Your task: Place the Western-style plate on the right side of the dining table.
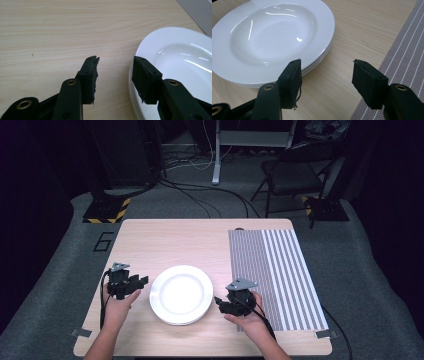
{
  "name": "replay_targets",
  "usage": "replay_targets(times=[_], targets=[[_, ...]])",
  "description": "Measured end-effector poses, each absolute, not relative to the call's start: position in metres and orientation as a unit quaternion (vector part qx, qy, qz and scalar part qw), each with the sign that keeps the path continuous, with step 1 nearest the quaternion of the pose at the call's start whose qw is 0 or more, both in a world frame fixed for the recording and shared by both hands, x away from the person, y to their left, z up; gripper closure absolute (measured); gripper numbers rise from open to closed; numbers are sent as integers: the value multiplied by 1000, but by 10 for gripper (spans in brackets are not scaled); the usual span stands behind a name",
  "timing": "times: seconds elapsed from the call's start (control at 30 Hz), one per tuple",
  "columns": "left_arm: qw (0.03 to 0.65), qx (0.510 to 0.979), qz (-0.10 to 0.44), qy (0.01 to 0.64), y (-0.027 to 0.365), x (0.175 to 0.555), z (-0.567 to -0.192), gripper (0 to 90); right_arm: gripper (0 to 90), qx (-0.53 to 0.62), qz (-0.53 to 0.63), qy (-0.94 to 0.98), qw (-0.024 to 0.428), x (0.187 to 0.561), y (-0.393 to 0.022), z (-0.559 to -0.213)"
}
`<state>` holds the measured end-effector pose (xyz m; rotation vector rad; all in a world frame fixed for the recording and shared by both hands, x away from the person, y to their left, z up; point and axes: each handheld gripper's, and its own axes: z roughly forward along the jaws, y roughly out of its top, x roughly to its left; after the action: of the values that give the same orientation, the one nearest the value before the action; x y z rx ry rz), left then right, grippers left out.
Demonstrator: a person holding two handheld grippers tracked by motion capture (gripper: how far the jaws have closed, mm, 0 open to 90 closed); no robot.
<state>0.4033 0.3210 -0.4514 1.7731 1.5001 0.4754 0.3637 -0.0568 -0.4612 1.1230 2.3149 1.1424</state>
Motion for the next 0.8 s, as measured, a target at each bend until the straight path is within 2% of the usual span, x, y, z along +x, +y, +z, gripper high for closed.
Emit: replay_targets(times=[0.13,0.37,0.6,0.8], targets=[[373,696,205,578,313,403,-442,549,409,403,405,804,163,369,-55,-457],[386,700,208,564,307,403,-437,528,396,399,410,802,172,377,-48,-447],[394,701,213,555,306,399,-441,520,481,396,419,794,193,385,-43,-432],[403,708,212,539,303,395,-441,515,513,396,420,799,166,390,-40,-430]])
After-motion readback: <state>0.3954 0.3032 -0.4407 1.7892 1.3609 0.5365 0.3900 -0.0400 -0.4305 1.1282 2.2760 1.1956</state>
